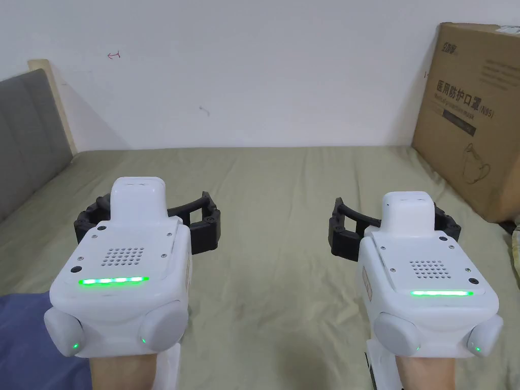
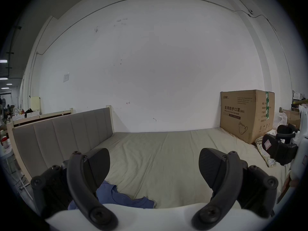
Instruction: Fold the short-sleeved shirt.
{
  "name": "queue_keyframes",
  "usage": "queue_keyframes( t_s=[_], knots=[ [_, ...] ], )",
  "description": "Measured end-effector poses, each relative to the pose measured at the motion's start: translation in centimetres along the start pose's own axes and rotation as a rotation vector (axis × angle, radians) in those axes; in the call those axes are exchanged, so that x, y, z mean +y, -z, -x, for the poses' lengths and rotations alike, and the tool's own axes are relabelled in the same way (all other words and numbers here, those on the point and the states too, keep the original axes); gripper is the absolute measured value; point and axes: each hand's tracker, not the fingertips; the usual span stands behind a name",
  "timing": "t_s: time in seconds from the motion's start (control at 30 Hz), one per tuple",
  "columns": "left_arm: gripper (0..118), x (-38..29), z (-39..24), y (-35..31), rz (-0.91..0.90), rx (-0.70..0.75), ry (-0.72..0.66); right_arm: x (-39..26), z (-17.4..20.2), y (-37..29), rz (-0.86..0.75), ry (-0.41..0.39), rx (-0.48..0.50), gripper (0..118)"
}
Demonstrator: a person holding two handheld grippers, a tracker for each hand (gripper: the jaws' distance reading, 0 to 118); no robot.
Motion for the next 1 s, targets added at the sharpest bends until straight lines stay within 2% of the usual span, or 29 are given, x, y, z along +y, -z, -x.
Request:
queue_keyframes(
  t_s=[0.23, 1.0],
  knots=[
    [106, -0.01, 0.06, 0.0, 0.001, 0.002, -0.003, -0.09, 0.21, -0.06, -0.003, -0.018, -0.01, 101],
    [105, -0.16, 0.37, -0.05, 0.0, 0.003, -0.006, -0.26, 0.71, -0.1, 0.006, -0.044, 0.025, 101]
  ],
)
